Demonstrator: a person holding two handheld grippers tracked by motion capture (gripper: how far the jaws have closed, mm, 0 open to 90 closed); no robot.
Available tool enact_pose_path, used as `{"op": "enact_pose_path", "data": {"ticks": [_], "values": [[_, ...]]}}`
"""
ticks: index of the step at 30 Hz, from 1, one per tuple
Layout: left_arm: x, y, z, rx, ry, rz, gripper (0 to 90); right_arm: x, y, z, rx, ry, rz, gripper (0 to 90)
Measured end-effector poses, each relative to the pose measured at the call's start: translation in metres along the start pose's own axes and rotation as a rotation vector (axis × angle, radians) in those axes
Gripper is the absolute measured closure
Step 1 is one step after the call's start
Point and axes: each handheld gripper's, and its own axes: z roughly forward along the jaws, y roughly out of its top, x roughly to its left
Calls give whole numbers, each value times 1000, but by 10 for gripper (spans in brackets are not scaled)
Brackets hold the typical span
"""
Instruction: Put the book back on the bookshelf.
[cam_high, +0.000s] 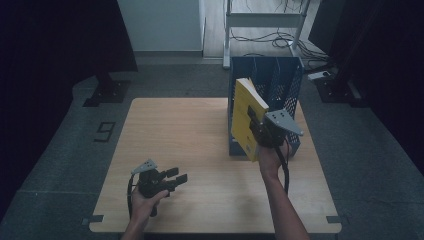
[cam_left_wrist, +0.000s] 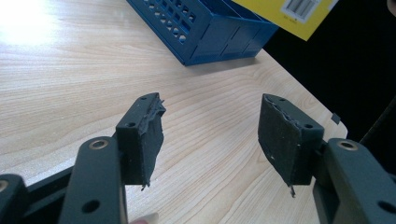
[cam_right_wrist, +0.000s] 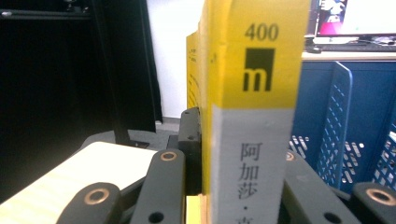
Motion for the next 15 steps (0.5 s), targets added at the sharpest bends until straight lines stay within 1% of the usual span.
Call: {"op": "enact_pose_path", "data": {"ticks": [5,10,15], "values": [[0,0,0,0,3,-1,398,-5,-1,8,-3,-23,13,744],[1,-1,1,7,4,0,395,-8,-3,14,7,-30,8,745],[-1,-1,2,16,-4,5,392,-9,-4,17,14,-33,7,744]]}}
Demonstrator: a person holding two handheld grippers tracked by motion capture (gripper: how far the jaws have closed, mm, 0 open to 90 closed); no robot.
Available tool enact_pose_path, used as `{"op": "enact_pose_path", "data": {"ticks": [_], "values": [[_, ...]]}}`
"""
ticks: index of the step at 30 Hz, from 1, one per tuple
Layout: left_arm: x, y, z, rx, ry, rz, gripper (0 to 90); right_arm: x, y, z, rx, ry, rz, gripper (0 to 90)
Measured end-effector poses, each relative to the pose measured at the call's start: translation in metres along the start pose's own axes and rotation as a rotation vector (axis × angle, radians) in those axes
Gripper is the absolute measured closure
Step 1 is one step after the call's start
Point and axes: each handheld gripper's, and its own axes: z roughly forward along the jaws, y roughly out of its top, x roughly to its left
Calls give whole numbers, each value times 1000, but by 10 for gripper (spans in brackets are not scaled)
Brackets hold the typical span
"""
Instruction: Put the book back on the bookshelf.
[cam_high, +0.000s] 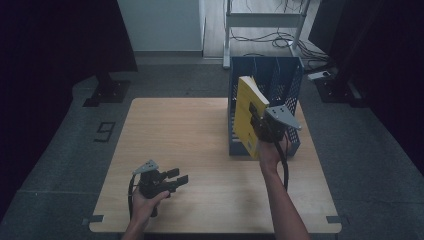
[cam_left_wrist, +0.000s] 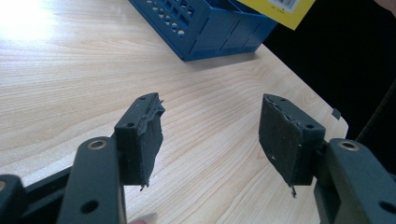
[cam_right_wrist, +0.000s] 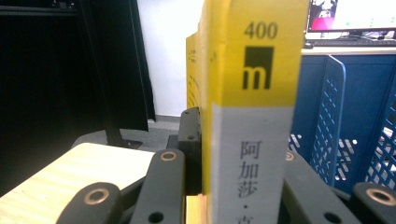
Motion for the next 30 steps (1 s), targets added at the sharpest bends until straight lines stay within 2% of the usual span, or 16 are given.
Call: {"op": "enact_pose_path", "data": {"ticks": [16,24,30], "values": [[2,0,-1,3,-1,-3,392,0,3,9,-3,-10,-10,744],[2,0,0,2,0,-3,392,2,5,19,5,-19,-29,744],[2,0,-1,2,0,-2,392,2,5,28,9,-30,-24,744]]}}
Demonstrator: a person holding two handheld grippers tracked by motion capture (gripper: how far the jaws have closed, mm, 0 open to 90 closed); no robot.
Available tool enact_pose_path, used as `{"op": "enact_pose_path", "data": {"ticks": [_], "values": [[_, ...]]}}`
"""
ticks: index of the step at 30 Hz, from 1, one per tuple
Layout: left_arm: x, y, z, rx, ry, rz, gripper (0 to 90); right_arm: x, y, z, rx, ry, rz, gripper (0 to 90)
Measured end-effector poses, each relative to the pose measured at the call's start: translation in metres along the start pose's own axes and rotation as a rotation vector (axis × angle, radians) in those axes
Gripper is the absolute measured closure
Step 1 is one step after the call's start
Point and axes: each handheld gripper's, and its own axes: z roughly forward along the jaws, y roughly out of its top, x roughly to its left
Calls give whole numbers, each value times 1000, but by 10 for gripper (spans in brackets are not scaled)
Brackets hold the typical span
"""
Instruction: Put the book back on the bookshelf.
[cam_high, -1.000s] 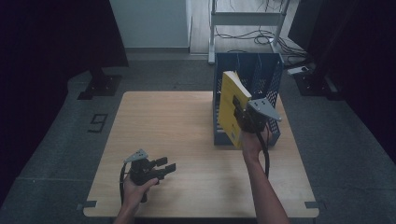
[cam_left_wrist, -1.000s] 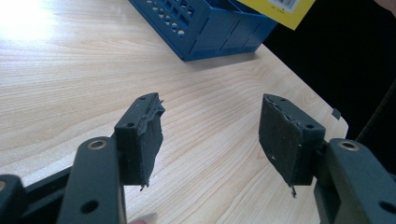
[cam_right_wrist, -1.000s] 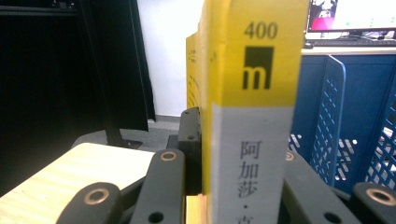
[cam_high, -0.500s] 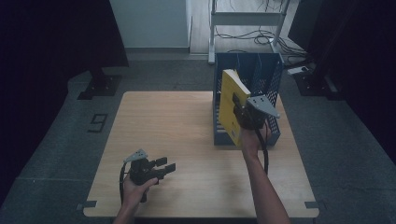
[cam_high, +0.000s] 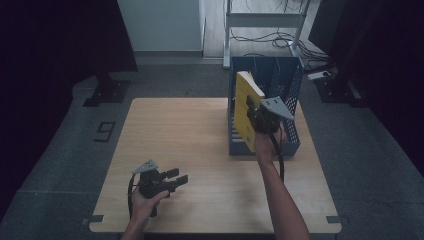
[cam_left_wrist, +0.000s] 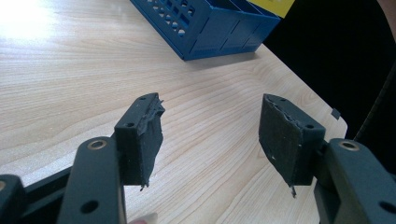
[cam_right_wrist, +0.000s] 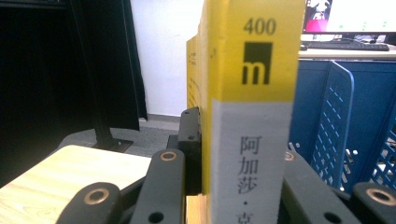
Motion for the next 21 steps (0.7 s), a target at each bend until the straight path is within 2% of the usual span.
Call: {"op": "enact_pose_path", "data": {"ticks": [16,21], "values": [[2,0,-3,-13,7,-6,395,-3,3,19,3,-31,2,744],[4,0,-3,-14,9,-8,395,-5,0,29,19,-41,-6,744]]}}
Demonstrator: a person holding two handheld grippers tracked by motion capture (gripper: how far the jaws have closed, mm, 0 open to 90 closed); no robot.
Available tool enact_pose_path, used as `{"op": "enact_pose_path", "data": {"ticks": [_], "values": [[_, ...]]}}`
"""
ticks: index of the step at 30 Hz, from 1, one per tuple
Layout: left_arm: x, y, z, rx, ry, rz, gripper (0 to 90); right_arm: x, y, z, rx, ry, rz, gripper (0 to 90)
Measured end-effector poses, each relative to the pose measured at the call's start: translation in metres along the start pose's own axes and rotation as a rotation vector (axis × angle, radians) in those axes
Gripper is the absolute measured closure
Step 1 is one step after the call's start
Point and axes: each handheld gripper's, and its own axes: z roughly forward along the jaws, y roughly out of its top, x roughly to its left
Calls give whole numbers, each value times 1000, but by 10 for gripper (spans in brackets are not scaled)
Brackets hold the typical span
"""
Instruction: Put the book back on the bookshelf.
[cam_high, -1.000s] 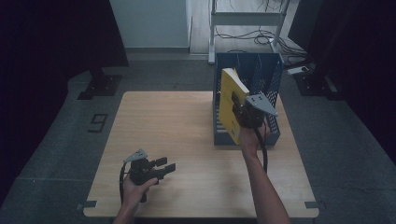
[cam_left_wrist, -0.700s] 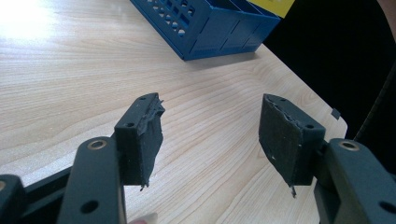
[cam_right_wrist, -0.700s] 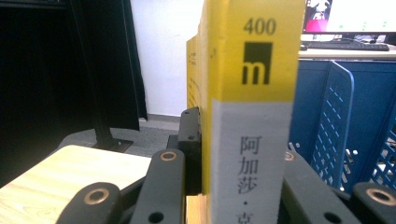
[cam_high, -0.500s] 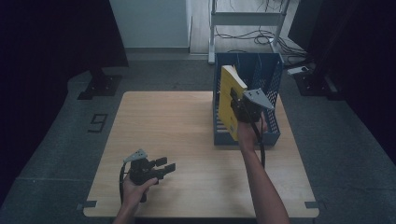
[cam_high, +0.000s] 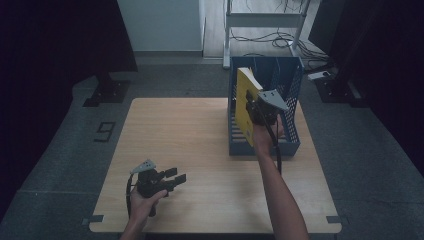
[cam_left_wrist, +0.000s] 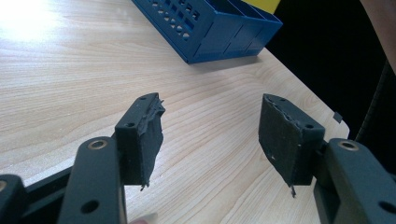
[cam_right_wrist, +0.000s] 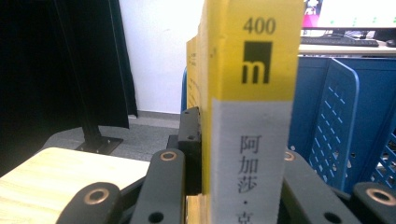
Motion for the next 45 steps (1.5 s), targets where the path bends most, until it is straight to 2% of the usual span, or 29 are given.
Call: {"op": "enact_pose_path", "data": {"ticks": [16,31,40,45], "values": [[2,0,0,5,-11,-7,394,4,0,22,7,-9,-15,744],[0,-1,4,22,-18,2,393,3,0,41,16,-34,-6,744],[-1,-2,7,34,-17,6,392,1,-2,45,20,-41,3,744],[-1,-2,7,38,-20,8,391,1,-4,48,21,-47,-9,744]]}}
